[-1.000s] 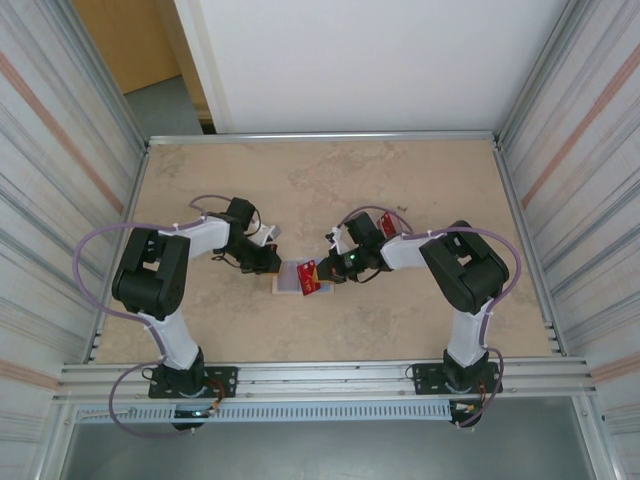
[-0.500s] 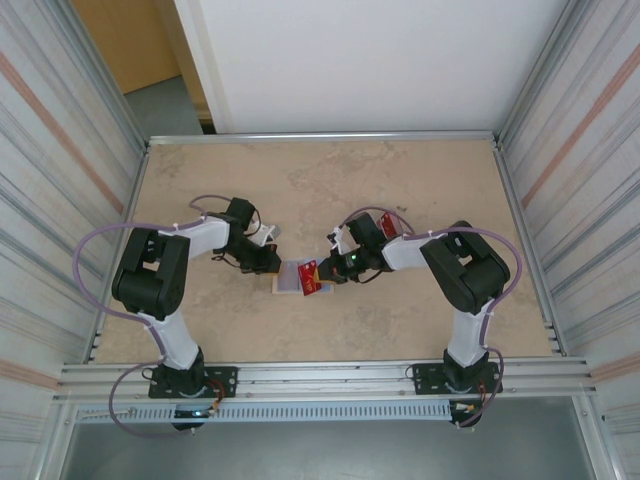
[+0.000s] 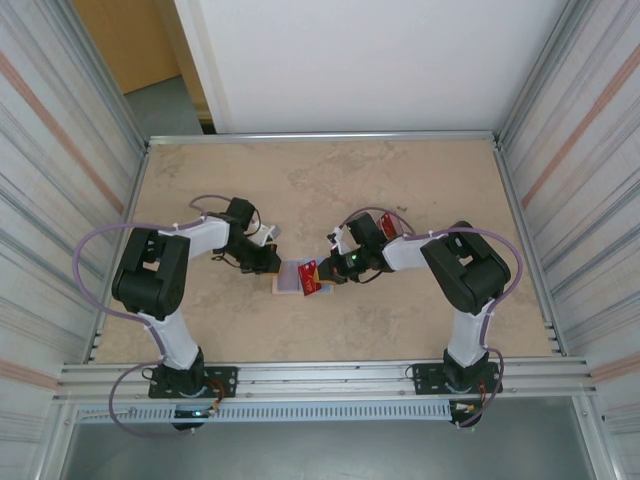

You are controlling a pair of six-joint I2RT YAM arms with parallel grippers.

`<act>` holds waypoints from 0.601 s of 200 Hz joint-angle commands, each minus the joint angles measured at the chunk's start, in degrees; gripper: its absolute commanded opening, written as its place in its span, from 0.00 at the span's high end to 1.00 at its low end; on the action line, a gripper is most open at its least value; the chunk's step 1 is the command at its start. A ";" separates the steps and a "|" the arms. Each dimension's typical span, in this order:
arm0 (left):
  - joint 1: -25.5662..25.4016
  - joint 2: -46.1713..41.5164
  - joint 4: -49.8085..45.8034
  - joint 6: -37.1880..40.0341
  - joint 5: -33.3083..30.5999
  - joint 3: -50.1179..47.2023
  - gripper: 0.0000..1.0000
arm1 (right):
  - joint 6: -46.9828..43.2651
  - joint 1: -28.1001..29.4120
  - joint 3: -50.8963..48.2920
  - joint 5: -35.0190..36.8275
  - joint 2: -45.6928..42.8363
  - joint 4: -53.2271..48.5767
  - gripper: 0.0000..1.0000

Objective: Put the credit cards into the card holder

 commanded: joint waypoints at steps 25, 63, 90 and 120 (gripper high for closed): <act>0.58 -0.64 -0.51 0.72 -0.77 -0.37 1.00 | 2.76 0.11 0.76 0.25 1.28 -0.58 1.00; 0.58 -0.76 -0.53 0.73 -0.75 -0.49 1.00 | 3.73 0.28 0.89 0.36 1.47 0.38 1.00; 0.63 -0.65 -0.56 0.72 -0.66 -0.49 1.00 | 4.81 0.44 1.13 0.19 2.05 1.85 1.00; 0.61 -0.82 -0.57 0.71 -0.65 -0.47 1.00 | 5.08 0.81 1.91 -0.08 2.88 2.04 1.00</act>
